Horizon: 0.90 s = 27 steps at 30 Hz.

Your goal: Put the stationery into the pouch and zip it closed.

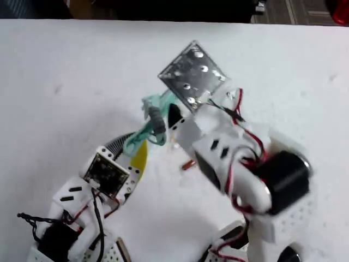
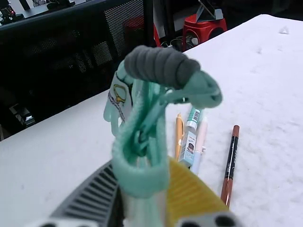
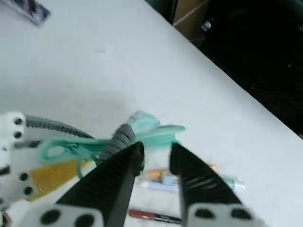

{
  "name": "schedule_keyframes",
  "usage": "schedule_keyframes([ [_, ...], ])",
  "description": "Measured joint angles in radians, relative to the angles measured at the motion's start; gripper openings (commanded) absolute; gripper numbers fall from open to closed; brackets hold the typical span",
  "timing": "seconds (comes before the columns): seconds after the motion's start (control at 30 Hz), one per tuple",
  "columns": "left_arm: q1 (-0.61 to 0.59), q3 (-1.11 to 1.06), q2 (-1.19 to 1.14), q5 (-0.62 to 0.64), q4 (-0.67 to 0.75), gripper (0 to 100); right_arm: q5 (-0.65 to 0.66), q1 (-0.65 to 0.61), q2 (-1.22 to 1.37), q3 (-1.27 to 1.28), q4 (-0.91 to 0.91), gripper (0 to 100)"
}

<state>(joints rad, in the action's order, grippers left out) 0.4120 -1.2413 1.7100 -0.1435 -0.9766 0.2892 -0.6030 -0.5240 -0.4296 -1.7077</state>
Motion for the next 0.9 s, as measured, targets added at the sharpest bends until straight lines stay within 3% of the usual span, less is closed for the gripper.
schedule_keyframes([
  [0.1,0.000,0.000,0.000,0.000,0.000,2,-0.135,-0.094,0.015,-0.018,0.002,25.3],
  [0.23,0.000,0.000,0.000,0.000,0.000,2,-0.173,-0.157,0.120,-0.017,0.000,23.3],
  [0.33,0.000,0.000,0.000,0.000,0.000,2,-0.175,-0.163,0.176,-0.017,-0.002,20.9],
  [0.5,0.000,0.000,0.000,0.000,0.000,2,-0.150,-0.166,0.195,0.012,-0.002,3.8],
  [0.6,0.000,0.000,0.000,0.000,0.000,2,-0.075,-0.166,0.187,0.077,-0.002,4.3],
  [0.9,0.002,0.000,0.000,0.000,0.000,2,-0.054,-0.101,0.127,0.167,0.000,1.7],
])
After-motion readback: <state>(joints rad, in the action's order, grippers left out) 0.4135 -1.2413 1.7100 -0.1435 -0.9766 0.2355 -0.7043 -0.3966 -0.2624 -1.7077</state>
